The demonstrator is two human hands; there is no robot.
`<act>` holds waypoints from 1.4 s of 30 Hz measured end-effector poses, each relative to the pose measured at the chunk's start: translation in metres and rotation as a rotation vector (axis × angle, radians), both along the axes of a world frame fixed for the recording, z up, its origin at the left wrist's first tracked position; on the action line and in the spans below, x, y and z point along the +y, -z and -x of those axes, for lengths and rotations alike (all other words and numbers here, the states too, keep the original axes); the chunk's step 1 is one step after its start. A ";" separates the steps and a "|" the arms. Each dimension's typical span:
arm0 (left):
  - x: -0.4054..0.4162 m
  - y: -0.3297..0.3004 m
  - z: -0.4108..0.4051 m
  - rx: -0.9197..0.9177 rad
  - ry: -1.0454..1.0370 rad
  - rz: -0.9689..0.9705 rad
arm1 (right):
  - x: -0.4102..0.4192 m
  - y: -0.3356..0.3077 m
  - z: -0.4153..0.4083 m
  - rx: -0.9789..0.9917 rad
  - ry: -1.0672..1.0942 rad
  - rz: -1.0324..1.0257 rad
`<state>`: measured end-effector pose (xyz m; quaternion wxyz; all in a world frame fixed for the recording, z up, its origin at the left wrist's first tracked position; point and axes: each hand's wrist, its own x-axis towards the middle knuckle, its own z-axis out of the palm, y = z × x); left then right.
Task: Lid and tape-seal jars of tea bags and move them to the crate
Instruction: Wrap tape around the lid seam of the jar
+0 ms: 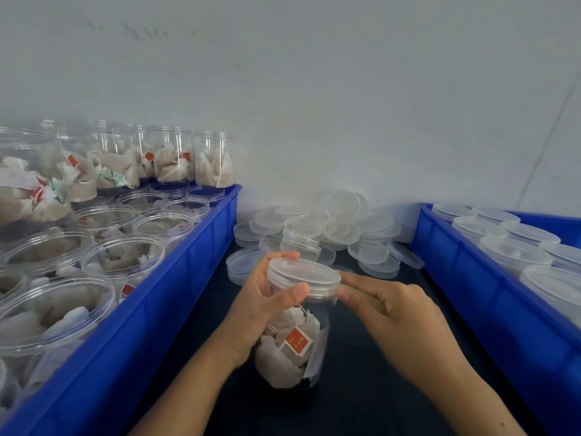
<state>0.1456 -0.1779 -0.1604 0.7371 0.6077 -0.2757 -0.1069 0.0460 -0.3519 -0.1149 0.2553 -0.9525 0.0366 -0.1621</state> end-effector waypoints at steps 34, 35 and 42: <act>-0.021 -0.047 0.018 -0.651 -0.395 -0.941 | -0.003 0.002 0.002 0.181 0.129 0.180; -0.021 -0.048 0.018 -0.653 -0.400 -0.949 | -0.003 0.004 0.001 0.178 0.129 0.134; -0.033 -0.041 0.030 -0.721 -0.586 -0.956 | 0.007 0.016 -0.007 -0.032 0.253 0.133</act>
